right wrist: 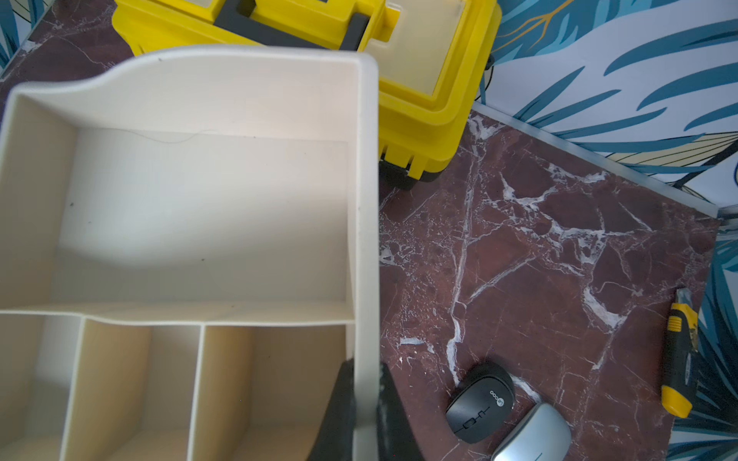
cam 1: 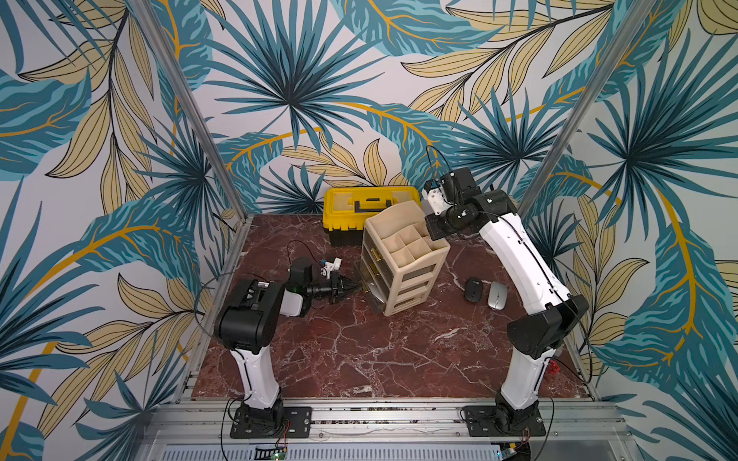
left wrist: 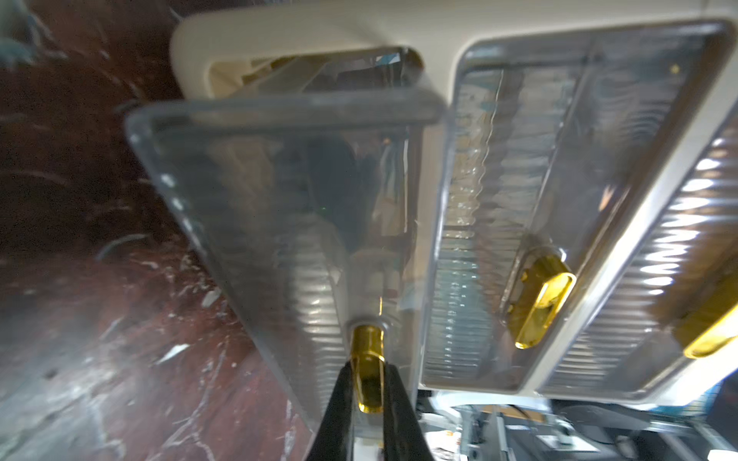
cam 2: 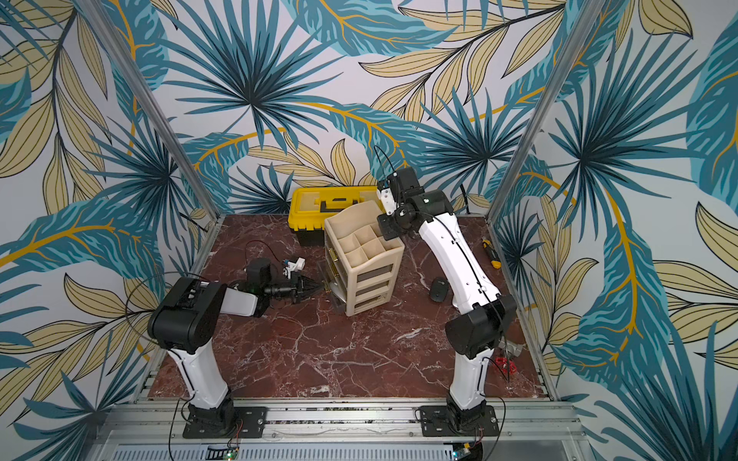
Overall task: Take the mice out of the drawer
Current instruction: Open the drawer in the storage box.
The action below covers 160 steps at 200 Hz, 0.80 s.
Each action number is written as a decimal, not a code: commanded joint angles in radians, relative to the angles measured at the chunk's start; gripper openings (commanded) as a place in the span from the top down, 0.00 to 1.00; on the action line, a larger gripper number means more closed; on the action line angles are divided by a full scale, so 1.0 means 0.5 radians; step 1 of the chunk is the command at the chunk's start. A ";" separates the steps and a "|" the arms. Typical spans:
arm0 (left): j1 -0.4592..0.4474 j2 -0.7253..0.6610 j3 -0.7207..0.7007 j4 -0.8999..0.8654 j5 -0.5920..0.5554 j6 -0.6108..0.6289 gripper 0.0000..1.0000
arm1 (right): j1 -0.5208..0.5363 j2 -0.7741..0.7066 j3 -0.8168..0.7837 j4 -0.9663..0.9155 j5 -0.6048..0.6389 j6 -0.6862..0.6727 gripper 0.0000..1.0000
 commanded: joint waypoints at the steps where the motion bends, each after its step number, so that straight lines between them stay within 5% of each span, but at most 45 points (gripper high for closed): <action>1: -0.073 -0.354 0.407 -1.387 -0.263 1.246 1.00 | 0.028 0.059 -0.029 0.103 0.098 -0.018 1.00; 17: -0.030 -0.319 0.373 -1.250 -0.139 1.092 1.00 | 0.029 0.070 -0.028 0.111 0.090 -0.016 1.00; 108: -0.045 -0.330 0.329 -1.515 -0.567 1.144 1.00 | 0.031 0.080 -0.030 0.093 0.099 -0.022 1.00; 129: -0.048 -0.423 0.321 -1.597 -0.721 1.124 0.66 | 0.030 0.093 -0.022 0.093 0.087 -0.018 1.00; 160: -0.066 -0.534 0.288 -1.613 -0.850 1.110 0.44 | 0.028 0.099 -0.010 0.091 0.074 -0.009 1.00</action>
